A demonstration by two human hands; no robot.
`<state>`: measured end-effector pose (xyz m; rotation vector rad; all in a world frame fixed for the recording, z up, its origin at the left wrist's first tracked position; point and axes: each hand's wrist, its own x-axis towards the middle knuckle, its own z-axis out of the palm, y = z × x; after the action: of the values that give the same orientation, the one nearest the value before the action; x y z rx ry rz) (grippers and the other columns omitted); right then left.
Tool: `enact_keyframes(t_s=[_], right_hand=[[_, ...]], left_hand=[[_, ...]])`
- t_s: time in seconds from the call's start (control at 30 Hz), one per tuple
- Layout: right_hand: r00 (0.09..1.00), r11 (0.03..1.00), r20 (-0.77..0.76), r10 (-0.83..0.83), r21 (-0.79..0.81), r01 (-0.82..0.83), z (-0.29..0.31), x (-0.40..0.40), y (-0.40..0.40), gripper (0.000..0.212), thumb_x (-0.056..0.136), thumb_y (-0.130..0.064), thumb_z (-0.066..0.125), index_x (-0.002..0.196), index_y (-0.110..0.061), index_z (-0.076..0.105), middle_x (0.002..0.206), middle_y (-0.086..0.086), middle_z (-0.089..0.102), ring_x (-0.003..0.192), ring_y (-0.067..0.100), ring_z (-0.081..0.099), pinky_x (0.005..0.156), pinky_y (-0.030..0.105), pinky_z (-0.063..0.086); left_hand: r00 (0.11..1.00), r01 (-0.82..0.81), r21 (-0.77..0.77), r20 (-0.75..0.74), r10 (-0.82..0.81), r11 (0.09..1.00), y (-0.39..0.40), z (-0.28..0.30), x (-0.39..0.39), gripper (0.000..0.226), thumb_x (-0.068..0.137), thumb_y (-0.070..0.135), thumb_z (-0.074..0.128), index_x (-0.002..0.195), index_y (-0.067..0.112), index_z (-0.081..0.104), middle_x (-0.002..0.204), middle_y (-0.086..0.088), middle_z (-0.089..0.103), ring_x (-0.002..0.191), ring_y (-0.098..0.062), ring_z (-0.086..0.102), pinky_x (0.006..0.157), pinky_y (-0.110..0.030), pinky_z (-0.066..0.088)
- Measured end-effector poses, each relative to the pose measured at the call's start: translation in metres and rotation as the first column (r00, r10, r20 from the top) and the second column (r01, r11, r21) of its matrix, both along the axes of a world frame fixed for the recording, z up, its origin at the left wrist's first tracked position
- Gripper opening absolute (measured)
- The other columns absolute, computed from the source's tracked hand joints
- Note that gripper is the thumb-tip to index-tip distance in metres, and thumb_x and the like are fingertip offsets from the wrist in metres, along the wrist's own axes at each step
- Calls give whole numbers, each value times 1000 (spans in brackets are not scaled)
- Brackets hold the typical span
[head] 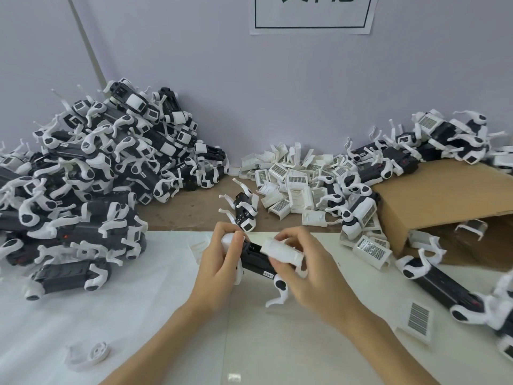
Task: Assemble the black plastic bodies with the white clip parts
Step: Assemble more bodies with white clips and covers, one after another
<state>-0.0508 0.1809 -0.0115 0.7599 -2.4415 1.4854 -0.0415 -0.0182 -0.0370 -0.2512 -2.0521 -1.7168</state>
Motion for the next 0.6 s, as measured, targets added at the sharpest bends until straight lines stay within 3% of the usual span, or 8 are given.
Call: enact_keyframes(t_s=[0.13, 0.2, 0.3, 0.43, 0.5, 0.6], right_hand=[[976, 950, -218, 17, 308, 53, -6, 7, -4, 46, 88, -44, 69, 129, -29, 53, 119, -16, 50, 113, 12, 46, 93, 26, 45], [969, 933, -247, 27, 355, 64, -6, 9, -6, 52, 89, -57, 62, 132, -29, 51, 121, -15, 49, 112, 12, 43, 93, 24, 44], [971, 939, -239, 10, 335, 73, -7, 10, -7, 53, 91, -64, 56, 130, -28, 52, 118, -15, 50, 112, 11, 44, 93, 21, 41], [991, 987, -124, -56, 146, 73, -7, 9, -9, 37, 94, -52, 61, 119, -26, 53, 113, -17, 53, 112, 7, 45, 90, 19, 41], [995, 993, -51, -87, 70, 90, -6, 6, -7, 24, 95, -34, 65, 112, -24, 51, 109, -15, 54, 109, 11, 48, 85, 27, 47], [994, 991, 31, -109, 80, 106, -3, 2, -5, 23, 86, -19, 59, 104, -22, 44, 105, -5, 53, 102, 21, 52, 82, 37, 49]], left_hand=[[1000, 16, -14, -7, -16, 1000, 0, -2, -1, 47, 102, 64, 46, 109, 19, 55, 90, -14, 63, 79, -34, 61, 70, -43, 48], [1000, 17, -7, 2, -17, 1000, -1, -3, -1, 49, 101, 67, 46, 109, 19, 55, 88, -10, 65, 82, -36, 63, 70, -40, 50], [1000, 4, -5, -6, -4, 1000, 0, -3, -2, 56, 98, 77, 45, 106, 22, 56, 79, -1, 64, 67, -21, 59, 63, -27, 47], [1000, -9, -2, -1, 9, 1000, 0, -3, -2, 54, 99, 74, 46, 107, 22, 56, 86, -12, 65, 73, -35, 60, 69, -61, 52], [1000, -20, -18, -6, 19, 1000, 1, -2, -1, 44, 102, 66, 46, 106, 24, 56, 86, -7, 65, 73, -34, 60, 71, -63, 51], [1000, -18, -31, -6, 17, 999, 2, -1, 1, 36, 100, 62, 47, 104, 28, 56, 87, -12, 61, 70, -36, 56, 67, -61, 48]])
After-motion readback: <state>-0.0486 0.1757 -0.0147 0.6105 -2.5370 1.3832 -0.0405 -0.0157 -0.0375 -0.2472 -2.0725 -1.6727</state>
